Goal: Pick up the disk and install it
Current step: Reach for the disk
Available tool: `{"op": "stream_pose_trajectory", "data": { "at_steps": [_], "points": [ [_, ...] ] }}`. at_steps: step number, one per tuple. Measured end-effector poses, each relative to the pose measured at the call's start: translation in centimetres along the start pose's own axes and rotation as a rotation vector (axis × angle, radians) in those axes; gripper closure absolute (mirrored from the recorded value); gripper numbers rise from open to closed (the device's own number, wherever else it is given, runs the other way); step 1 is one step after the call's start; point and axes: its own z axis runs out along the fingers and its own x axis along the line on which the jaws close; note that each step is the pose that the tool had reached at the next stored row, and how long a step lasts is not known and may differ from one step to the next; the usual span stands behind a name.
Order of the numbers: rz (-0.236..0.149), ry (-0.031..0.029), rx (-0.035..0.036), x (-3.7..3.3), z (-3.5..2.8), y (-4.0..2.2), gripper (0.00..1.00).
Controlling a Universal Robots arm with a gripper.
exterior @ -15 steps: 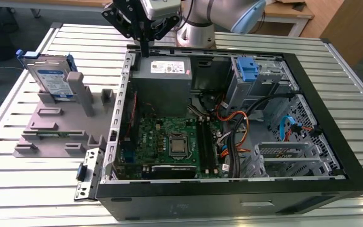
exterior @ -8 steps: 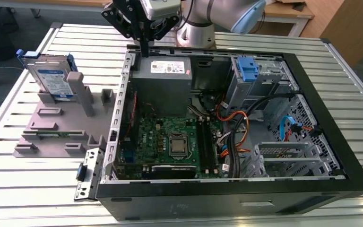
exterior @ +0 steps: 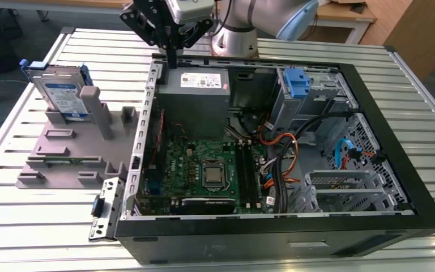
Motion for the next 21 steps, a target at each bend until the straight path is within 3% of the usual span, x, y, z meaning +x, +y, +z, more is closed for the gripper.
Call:
{"op": "stream_pose_trajectory", "data": {
  "at_steps": [7,21],
  "points": [
    [0.000,-0.0001,0.0000,0.93,-0.01,-0.07,0.89],
    [0.000,-0.0001,0.0000,1.83,0.03,-0.14,0.89]
  ]
}}
